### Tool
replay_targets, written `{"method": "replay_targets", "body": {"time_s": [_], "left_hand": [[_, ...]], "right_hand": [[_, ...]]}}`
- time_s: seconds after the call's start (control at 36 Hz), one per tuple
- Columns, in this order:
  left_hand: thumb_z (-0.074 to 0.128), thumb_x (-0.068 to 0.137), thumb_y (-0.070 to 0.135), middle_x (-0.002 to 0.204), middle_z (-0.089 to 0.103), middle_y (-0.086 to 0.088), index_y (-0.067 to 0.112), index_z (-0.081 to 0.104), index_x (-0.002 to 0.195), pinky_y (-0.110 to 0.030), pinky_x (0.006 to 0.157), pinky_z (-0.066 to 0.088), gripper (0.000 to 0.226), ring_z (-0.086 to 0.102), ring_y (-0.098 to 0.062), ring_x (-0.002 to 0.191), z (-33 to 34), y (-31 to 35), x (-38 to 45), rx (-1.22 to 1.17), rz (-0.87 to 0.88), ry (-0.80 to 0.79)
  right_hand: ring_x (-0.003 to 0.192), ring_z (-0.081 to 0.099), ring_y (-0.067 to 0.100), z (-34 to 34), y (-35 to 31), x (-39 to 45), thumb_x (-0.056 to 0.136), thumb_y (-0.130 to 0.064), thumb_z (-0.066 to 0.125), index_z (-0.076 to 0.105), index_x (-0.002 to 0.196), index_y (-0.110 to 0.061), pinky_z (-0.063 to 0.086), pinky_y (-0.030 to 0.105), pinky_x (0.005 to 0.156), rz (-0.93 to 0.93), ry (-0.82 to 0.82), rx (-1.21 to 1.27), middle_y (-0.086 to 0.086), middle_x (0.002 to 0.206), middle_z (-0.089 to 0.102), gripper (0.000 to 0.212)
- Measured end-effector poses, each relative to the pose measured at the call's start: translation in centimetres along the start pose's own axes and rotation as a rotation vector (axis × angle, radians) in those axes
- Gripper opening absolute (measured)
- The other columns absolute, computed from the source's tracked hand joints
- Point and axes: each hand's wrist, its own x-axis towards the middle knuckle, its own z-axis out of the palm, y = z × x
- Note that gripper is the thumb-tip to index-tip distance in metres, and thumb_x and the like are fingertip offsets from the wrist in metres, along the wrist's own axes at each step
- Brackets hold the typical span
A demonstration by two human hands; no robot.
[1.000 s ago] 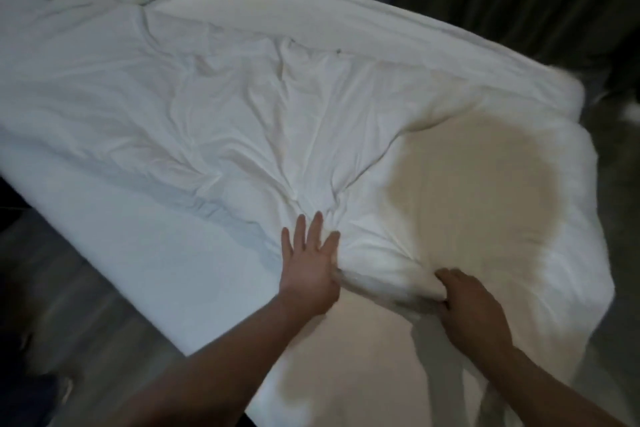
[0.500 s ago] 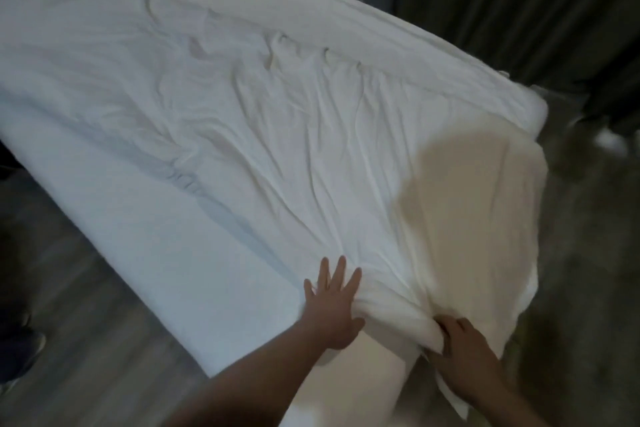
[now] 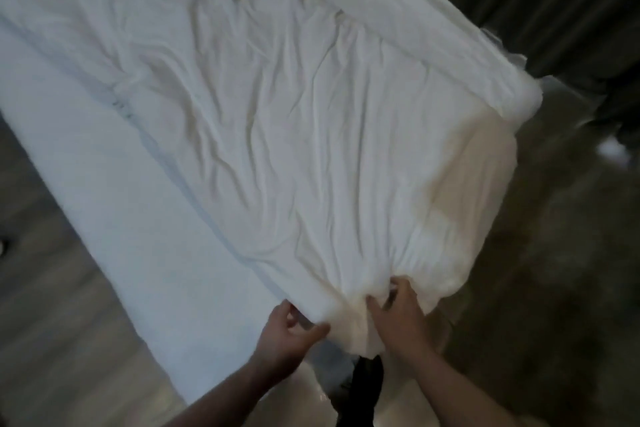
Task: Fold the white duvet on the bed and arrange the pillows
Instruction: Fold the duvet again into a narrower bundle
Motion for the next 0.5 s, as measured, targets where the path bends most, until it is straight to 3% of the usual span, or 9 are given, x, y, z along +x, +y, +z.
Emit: {"method": "replay_targets", "body": {"time_s": [0.06, 0.17, 0.25, 0.36, 0.5], "left_hand": [[0.086, 0.062, 0.039, 0.102, 0.074, 0.006, 0.025, 0.067, 0.104, -0.038, 0.087, 0.058, 0.048, 0.07, -0.009, 0.094, 2.9, 0.9, -0.1, -0.087, 0.007, -0.012], [0.09, 0.048, 0.057, 0.115, 0.071, 0.003, 0.017, 0.064, 0.121, -0.042, 0.099, 0.052, 0.088, 0.067, -0.016, 0.107, 7.1, 0.1, 2.1, -0.228, -0.11, 0.229], [0.083, 0.066, 0.051, 0.119, 0.07, -0.008, 0.008, 0.065, 0.122, -0.039, 0.099, 0.05, 0.073, 0.064, -0.025, 0.115, 8.5, -0.6, 1.7, -0.122, -0.178, 0.267], [0.08, 0.07, 0.053, 0.122, 0.068, -0.01, 0.004, 0.063, 0.124, -0.04, 0.099, 0.05, 0.075, 0.063, -0.025, 0.116, 9.0, -0.3, -0.1, -0.116, -0.212, 0.209], [0.075, 0.073, 0.061, 0.126, 0.064, -0.015, 0.002, 0.058, 0.127, -0.035, 0.098, 0.048, 0.082, 0.059, -0.029, 0.12, 8.2, 0.0, 0.1, 0.049, -0.271, 0.22]], "right_hand": [[0.092, 0.06, 0.022, 0.0, 0.5, 0.9, 0.091, -0.042, 0.057, 0.047, 0.1, -0.025, 0.047, 0.034, 0.078, -0.015, -0.04, -0.087, -0.001, 0.1, 0.058, 0.022], [0.085, 0.057, 0.027, -1.1, 1.5, 2.2, 0.097, -0.033, 0.048, 0.046, 0.079, -0.018, 0.036, 0.032, 0.066, -0.097, -0.032, -0.303, 0.005, 0.085, 0.057, 0.024], [0.074, 0.051, 0.027, -2.7, 2.5, 1.1, 0.095, -0.029, 0.049, 0.036, 0.068, -0.02, 0.037, 0.036, 0.063, -0.187, -0.044, -0.313, -0.002, 0.072, 0.047, 0.031], [0.066, 0.046, 0.022, -4.6, 3.8, -0.3, 0.095, -0.025, 0.05, 0.036, 0.069, -0.015, 0.027, 0.038, 0.056, -0.263, -0.031, -0.329, -0.002, 0.064, 0.042, 0.03], [0.088, 0.058, 0.028, -4.2, 2.6, 1.9, 0.096, -0.034, 0.048, 0.042, 0.074, -0.018, 0.038, 0.032, 0.068, -0.227, -0.187, -0.511, 0.0, 0.082, 0.052, 0.028]]}}
